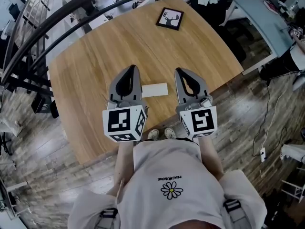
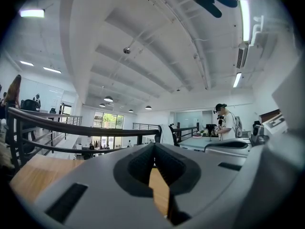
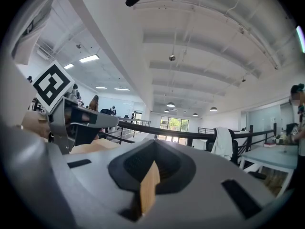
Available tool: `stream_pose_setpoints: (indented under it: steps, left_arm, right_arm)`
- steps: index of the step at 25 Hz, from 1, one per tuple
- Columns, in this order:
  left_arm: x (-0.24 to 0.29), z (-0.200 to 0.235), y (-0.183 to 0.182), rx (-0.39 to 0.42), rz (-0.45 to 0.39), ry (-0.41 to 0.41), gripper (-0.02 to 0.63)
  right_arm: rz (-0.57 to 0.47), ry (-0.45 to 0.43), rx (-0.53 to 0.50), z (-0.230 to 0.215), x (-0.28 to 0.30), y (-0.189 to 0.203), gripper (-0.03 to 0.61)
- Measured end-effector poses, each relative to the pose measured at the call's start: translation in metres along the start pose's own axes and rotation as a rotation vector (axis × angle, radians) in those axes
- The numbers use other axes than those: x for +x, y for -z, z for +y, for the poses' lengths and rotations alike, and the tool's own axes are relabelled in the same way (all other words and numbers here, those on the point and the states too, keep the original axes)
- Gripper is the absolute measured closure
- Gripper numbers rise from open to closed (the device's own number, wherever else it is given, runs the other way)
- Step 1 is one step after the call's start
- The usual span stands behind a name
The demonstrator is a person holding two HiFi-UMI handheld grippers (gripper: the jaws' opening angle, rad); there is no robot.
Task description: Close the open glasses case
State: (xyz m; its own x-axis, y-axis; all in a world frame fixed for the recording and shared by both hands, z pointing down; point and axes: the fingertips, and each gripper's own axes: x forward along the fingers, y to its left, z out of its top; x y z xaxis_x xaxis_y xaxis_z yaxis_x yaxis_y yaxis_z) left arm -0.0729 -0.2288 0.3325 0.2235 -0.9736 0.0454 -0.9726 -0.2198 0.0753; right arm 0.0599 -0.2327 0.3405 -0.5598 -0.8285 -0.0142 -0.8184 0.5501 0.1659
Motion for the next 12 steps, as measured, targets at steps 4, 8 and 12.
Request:
stream_pose_setpoints:
  steps: [4,8,12]
  left_arm:
    - [0.0037,0.0003,0.0027,-0.001,0.013,-0.001,0.597]
    - [0.0055,-0.0005,0.0041,0.001,0.015,0.002,0.597]
    - [0.0092,-0.001,0.0053,0.005,0.016,0.006,0.597]
  right_arm:
    - [0.006,-0.007,0.001,-0.0007,0.0026,0.0015,0.572]
    - [0.011,-0.008,0.001,-0.0015,0.0028,0.0043,0.572]
    - [0.01,-0.003,0.005,-0.004,0.0041,0.0065,0.572]
